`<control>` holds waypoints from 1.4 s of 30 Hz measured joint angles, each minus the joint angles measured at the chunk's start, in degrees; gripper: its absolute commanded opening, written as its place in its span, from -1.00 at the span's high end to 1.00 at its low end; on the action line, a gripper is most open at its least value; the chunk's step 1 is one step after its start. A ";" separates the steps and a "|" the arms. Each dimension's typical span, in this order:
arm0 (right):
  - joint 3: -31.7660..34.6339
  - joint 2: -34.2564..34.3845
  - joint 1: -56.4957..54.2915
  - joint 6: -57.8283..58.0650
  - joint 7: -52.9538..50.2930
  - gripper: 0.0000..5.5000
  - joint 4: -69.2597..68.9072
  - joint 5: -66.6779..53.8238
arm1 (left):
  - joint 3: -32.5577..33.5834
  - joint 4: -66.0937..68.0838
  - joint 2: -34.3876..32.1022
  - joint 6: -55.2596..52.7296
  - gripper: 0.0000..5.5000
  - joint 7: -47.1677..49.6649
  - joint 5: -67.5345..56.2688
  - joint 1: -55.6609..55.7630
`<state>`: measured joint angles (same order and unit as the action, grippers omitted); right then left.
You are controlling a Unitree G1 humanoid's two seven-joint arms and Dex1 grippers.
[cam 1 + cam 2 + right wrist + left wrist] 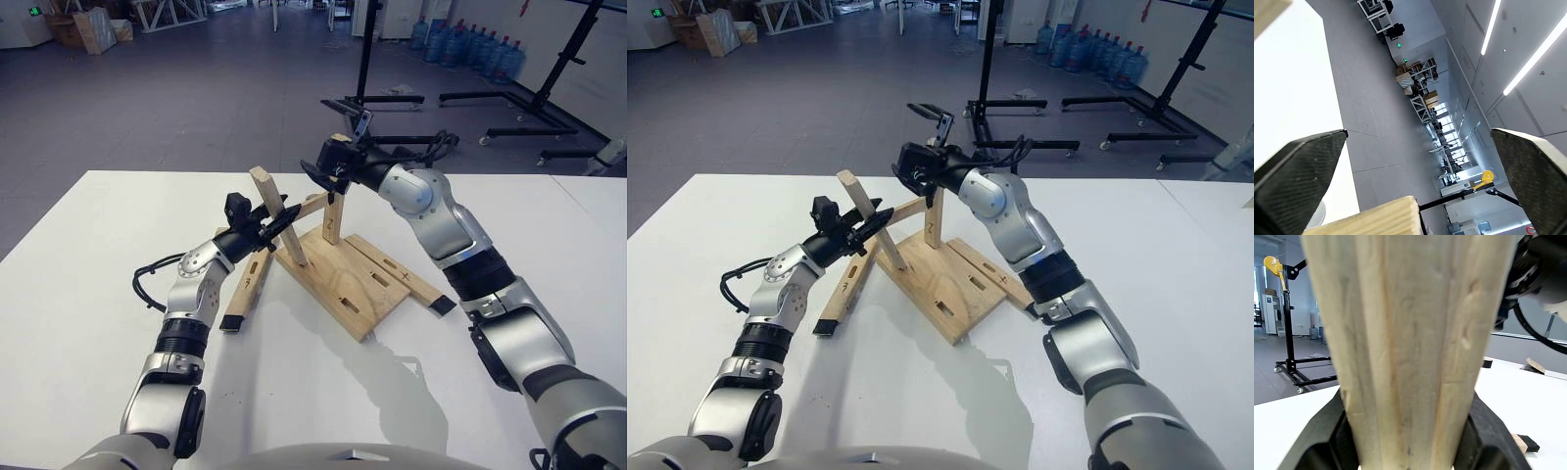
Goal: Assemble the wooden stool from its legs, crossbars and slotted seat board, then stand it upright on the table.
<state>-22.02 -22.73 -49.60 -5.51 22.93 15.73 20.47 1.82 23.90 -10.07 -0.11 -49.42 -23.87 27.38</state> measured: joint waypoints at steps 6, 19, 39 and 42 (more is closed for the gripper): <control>-0.06 2.46 -0.74 -3.40 -0.51 -0.96 5.89 1.07 | -0.44 -0.30 0.14 -0.86 0.27 -0.03 -0.23 0.00; -2.79 3.40 -0.81 -9.03 -4.48 -0.96 17.11 6.72 | -1.27 -1.44 0.22 -1.61 0.27 -0.31 -0.24 -0.81; 1.76 0.53 13.09 -3.26 -1.19 -0.96 -1.40 2.45 | -1.31 -6.67 0.24 -14.90 0.27 0.07 -5.02 -1.78; 3.00 0.51 12.13 0.09 3.11 -0.96 -5.24 0.34 | -3.66 -7.81 0.53 -14.53 0.27 -1.80 -4.25 -1.67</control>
<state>-19.02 -22.22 -37.47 -5.42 26.04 10.48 20.81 -1.84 16.08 -9.53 -14.64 -51.23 -28.12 25.71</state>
